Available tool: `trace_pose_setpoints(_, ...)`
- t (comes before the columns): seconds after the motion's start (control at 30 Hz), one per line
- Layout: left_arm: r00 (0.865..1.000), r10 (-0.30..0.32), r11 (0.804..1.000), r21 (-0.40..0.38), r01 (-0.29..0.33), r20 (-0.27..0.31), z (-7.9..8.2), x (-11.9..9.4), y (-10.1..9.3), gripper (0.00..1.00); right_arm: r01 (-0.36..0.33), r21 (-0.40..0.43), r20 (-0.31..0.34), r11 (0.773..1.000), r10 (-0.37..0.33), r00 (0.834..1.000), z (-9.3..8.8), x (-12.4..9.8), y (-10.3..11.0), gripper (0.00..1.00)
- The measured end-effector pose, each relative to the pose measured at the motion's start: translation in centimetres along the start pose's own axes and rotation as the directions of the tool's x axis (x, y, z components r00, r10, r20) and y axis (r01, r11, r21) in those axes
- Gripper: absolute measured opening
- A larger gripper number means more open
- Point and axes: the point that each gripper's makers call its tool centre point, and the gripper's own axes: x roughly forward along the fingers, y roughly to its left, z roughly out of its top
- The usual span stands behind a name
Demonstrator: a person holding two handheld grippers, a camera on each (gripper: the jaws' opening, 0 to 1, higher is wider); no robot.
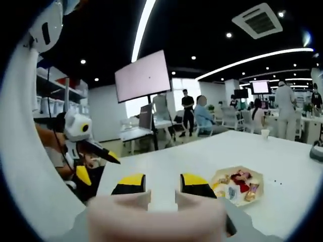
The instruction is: Place the target food into the container with the food tongs after gripping and lifting it, then release it inside without dropping or visibly crushing the food.
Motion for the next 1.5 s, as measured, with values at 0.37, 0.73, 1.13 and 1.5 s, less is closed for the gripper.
trace_pose_setpoints(0.37, 0.999, -0.018, 0.999, 0.025, 0.019, -0.028, -0.3, 0.1, 0.4, 0.84, 0.098, 0.014, -0.081, 0.995, -0.096, 0.992, -4.3, -1.6, -0.7, 0.26)
trace_pose_setpoints(0.73, 0.995, -0.1, 0.989, 0.104, 0.102, -0.026, 1.5, 0.2, 2.1, 0.84, 0.292, 0.036, -0.198, 0.956, -0.28, 0.939, -7.3, -2.3, -2.0, 0.26)
trace_pose_setpoints(1.13, 0.983, -0.184, 0.972, 0.148, 0.182, -0.002, 1.7, -0.7, 4.7, 0.85, 0.472, 0.056, -0.266, 0.88, -0.442, 0.856, -8.5, -1.7, -1.8, 0.27)
trace_pose_setpoints(1.5, 0.973, -0.228, 0.96, 0.175, 0.22, 0.03, 1.7, -1.4, 6.6, 0.85, 0.542, 0.064, -0.263, 0.838, -0.51, 0.819, -7.7, -0.7, -1.7, 0.27)
